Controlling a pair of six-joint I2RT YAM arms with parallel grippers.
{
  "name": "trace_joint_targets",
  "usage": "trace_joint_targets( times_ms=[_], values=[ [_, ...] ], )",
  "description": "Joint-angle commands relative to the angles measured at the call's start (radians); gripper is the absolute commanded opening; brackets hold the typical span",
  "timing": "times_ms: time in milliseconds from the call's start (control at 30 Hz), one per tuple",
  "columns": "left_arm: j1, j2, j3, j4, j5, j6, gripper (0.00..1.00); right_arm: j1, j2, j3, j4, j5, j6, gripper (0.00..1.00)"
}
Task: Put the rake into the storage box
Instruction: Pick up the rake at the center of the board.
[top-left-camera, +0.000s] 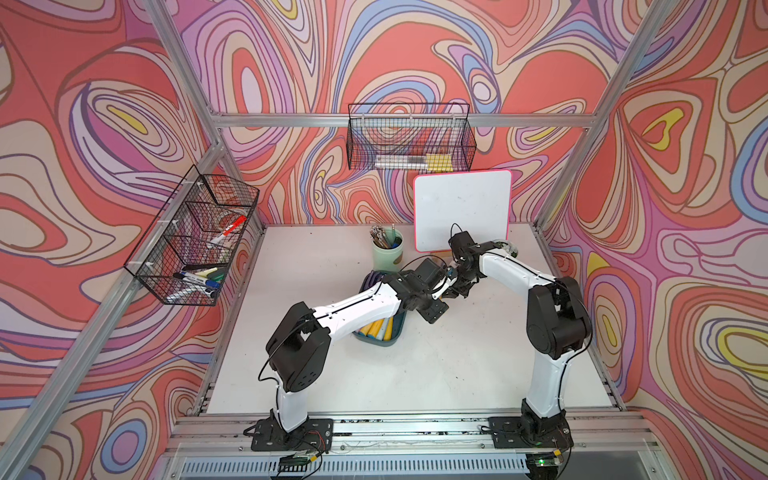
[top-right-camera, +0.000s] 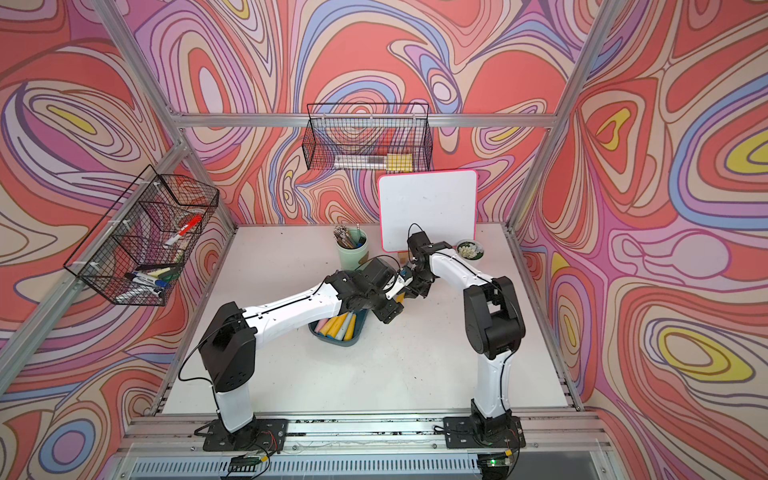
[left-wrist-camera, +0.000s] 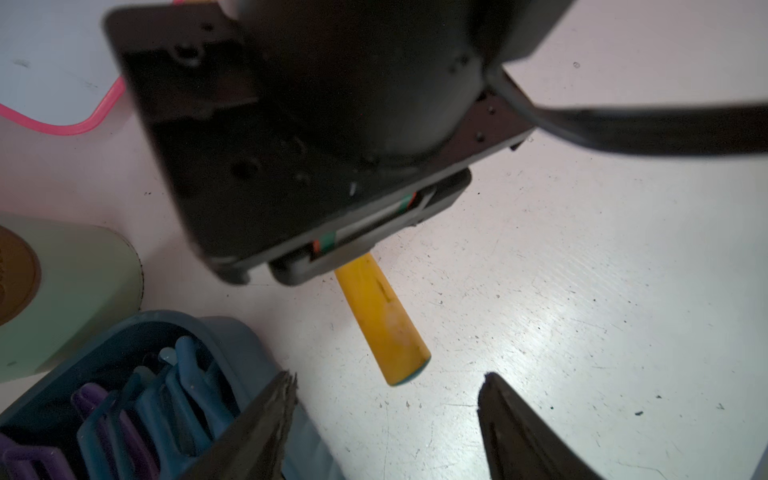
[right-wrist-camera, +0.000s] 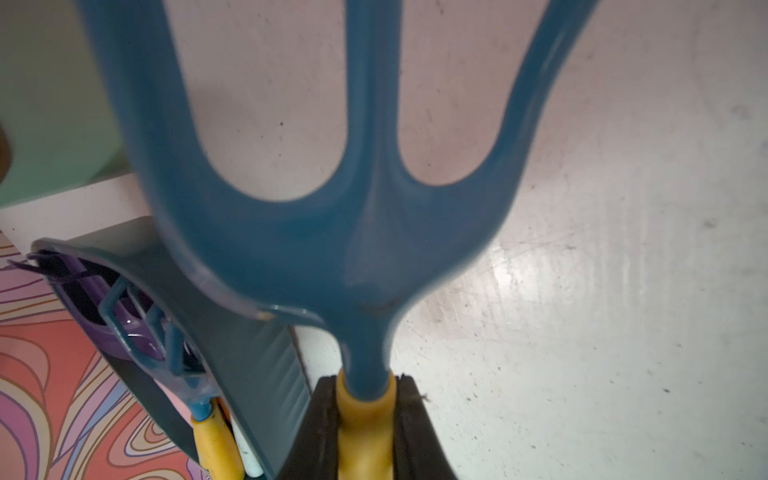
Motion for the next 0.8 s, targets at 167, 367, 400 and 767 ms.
trace_joint_targets(
  times_ms=[167, 367, 400, 767],
  values=[
    [-0.005, 0.071, 0.042, 0.023, -0.056, -0.021, 0.65, 0.010, -0.062, 0.044, -0.014, -0.032, 0.017, 0.00],
    [-0.004, 0.090, 0.031, 0.037, -0.097, -0.032, 0.60, 0.010, -0.078, 0.056, -0.010, -0.058, 0.034, 0.00],
    [-0.005, 0.089, 0.028, 0.042, -0.111, -0.031, 0.57, 0.010, -0.081, 0.057, -0.008, -0.058, 0.033, 0.00],
    [-0.005, 0.091, -0.008, 0.094, -0.136, -0.030, 0.29, 0.010, -0.101, 0.061, 0.008, -0.100, 0.059, 0.00]
  ],
)
